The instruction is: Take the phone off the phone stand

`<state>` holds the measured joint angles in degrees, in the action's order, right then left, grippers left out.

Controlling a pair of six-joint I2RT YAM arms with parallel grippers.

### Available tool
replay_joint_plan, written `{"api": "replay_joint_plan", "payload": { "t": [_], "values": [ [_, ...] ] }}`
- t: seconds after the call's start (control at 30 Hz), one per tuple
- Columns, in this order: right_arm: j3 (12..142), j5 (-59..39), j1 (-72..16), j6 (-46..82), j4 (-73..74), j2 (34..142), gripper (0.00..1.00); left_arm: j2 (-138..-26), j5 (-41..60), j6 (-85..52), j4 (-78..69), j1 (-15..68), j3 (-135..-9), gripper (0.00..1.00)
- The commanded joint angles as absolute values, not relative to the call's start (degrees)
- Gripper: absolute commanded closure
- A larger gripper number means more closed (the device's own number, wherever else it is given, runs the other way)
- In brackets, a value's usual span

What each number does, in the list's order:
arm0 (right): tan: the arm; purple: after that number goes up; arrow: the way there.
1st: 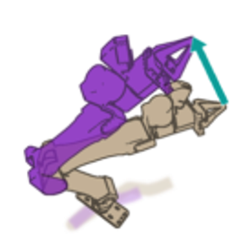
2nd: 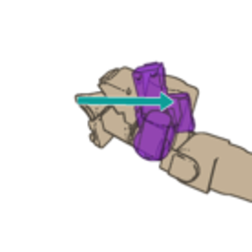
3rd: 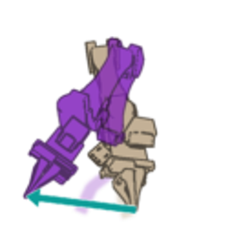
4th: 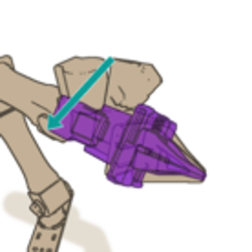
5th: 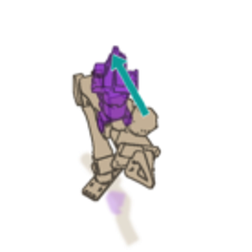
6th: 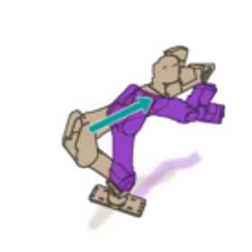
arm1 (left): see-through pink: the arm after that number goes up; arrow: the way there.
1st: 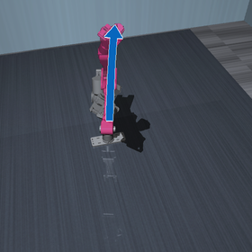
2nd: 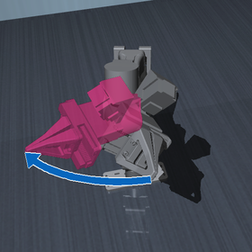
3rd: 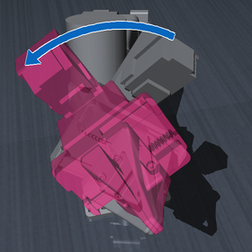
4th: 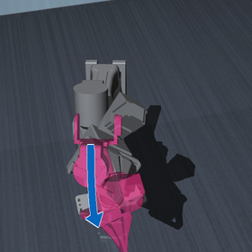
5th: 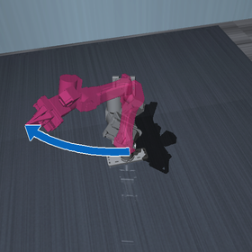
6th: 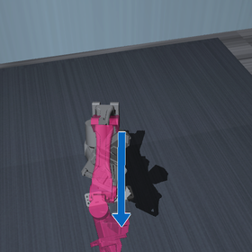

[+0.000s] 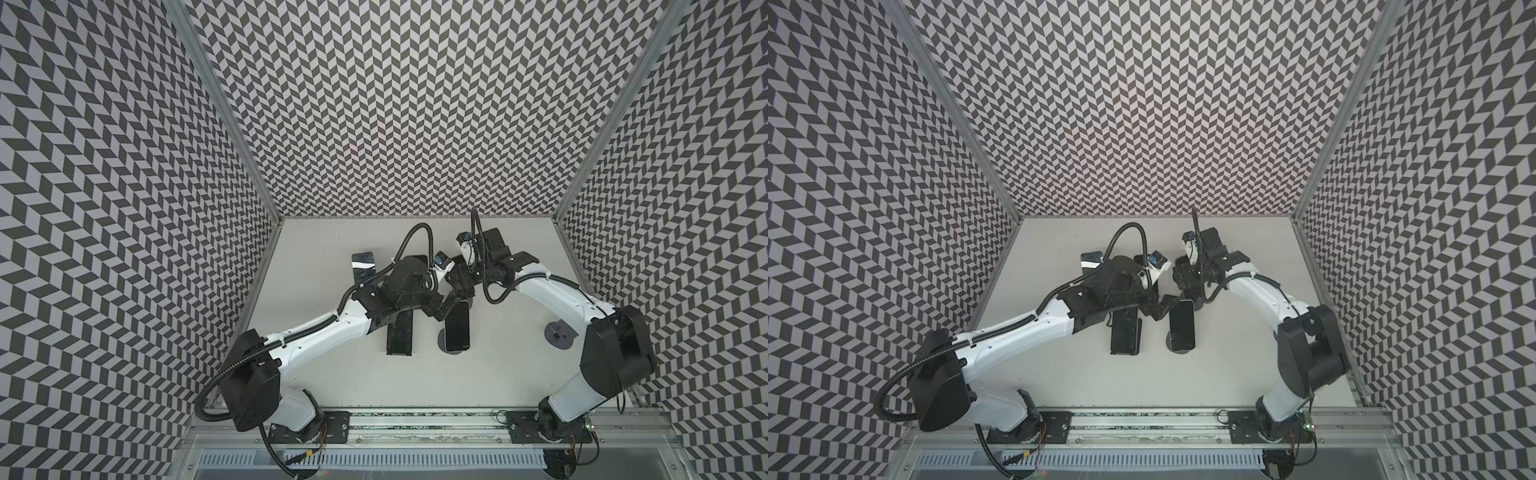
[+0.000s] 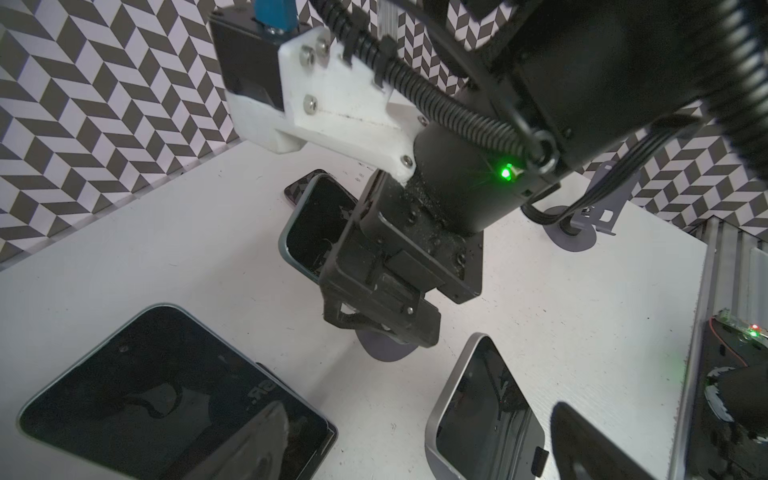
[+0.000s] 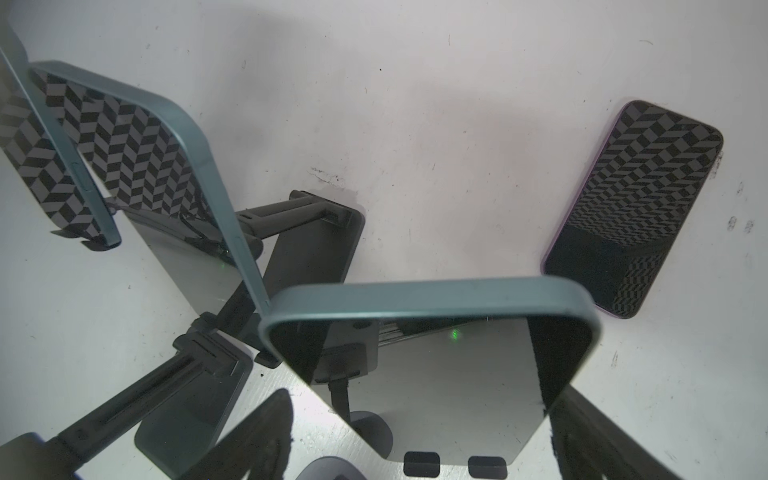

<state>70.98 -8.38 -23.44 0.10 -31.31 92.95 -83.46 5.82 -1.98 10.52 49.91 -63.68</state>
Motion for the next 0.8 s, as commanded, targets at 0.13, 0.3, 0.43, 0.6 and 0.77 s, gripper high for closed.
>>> {"api": "replay_joint_plan", "payload": {
  "t": [0.13,0.3,0.43,0.6,0.77],
  "values": [
    [73.32,-7.48,-23.20,-0.04,-29.97,94.65,0.05,-82.79,5.22,-2.36,10.82,50.23,-64.28,0.02],
    [73.54,-7.41,-23.20,0.16,-29.71,95.36,0.06,-83.59,5.31,-2.11,10.74,50.26,-64.97,0.02],
    [73.58,-7.56,-23.20,0.11,-29.36,95.74,0.08,-83.85,5.38,-2.02,10.56,50.27,-65.30,0.02],
    [73.57,-7.56,-23.21,-0.66,-29.36,96.06,0.10,-84.03,5.48,-1.93,10.62,50.23,-65.22,0.02],
    [73.81,-6.42,-23.20,-1.56,-29.70,96.72,0.13,-84.36,5.53,-1.59,10.60,50.28,-65.52,0.02]
  ]
}}
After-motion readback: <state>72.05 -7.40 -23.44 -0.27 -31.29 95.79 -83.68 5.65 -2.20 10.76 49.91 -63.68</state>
